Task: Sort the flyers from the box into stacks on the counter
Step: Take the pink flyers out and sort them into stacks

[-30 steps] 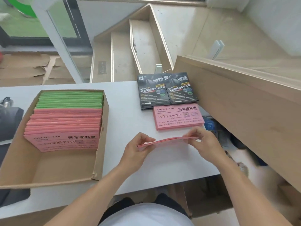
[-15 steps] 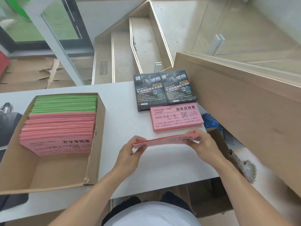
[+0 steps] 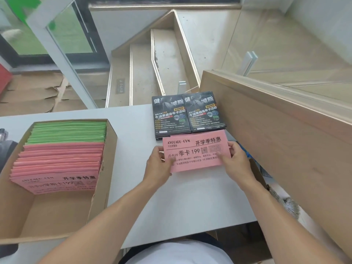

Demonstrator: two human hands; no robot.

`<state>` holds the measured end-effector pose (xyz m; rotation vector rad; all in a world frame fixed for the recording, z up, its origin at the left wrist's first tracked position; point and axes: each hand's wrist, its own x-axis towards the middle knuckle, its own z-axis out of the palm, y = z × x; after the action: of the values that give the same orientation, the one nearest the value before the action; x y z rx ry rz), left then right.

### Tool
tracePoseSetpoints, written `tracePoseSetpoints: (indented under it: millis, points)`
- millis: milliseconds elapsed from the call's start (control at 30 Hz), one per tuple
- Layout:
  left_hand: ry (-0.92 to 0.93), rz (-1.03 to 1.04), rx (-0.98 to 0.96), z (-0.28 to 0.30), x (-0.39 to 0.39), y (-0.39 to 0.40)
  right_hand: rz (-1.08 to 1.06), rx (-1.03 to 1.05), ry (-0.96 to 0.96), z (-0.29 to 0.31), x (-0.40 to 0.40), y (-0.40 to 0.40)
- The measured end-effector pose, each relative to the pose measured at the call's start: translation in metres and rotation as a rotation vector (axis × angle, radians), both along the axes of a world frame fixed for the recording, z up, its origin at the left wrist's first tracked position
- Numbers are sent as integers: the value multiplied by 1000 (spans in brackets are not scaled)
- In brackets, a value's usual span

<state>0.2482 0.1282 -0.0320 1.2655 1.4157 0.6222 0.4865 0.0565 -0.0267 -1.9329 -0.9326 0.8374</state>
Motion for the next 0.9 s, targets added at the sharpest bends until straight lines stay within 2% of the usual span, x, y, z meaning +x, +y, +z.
tracePoseSetpoints:
  millis: [233,400,467,567,633,900]
  points:
    - [50,56,-22,-10,23,22,23,-148,-427,-4,10,21]
    - [254,-9,26,-23,18,17,13,-171,-601,-11,11,14]
    - [305,-86,28,-24,17,10,58,-189,-583,-16,11,11]
    - [394,-202,54,-25,20,5,139,-241,-414,-18,11,11]
    - [425,-227,80,-23,23,7,205,-294,-367,-17,13,14]
    - [510,-245,128,-18,31,22,235,-379,-524,-12,24,34]
